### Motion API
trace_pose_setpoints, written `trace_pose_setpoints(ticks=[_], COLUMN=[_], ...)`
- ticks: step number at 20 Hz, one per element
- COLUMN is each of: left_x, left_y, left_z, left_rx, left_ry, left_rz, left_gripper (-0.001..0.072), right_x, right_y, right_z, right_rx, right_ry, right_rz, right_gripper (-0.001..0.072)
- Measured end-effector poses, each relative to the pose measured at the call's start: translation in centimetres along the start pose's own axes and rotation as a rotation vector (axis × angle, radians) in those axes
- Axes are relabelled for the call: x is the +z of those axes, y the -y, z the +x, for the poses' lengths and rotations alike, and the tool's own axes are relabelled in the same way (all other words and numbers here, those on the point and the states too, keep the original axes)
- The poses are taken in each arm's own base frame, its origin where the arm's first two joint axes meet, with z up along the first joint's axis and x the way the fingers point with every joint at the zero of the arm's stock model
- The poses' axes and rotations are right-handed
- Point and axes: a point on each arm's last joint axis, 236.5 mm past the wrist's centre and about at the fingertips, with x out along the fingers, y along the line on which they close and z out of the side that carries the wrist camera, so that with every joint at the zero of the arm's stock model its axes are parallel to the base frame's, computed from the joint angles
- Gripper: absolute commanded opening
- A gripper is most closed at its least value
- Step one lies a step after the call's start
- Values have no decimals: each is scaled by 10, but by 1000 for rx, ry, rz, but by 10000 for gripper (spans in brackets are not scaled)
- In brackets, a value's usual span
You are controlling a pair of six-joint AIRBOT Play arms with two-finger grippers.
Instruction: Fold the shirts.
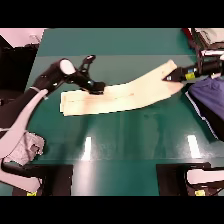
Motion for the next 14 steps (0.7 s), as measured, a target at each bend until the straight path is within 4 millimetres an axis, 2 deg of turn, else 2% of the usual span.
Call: trace_pose_setpoints(ticks=[3,7,10,14], left_x=[10,14,14,18], left_y=[16,23,24,20], left_z=[38,75,86,80], left_rx=[-26,-54,-64,-68], left_ry=[-25,-54,-62,-68], left_rz=[30,26,21,16], left_gripper=[25,25,26,25], right_x=[26,37,38,36], right_y=[-68,-144,-178,-199], right_z=[-2,11,26,44], right_rx=[21,71,108,138], right_ry=[23,12,-15,-58], right_rz=[-119,-243,-291,-313], right_gripper=[13,13,13,13])
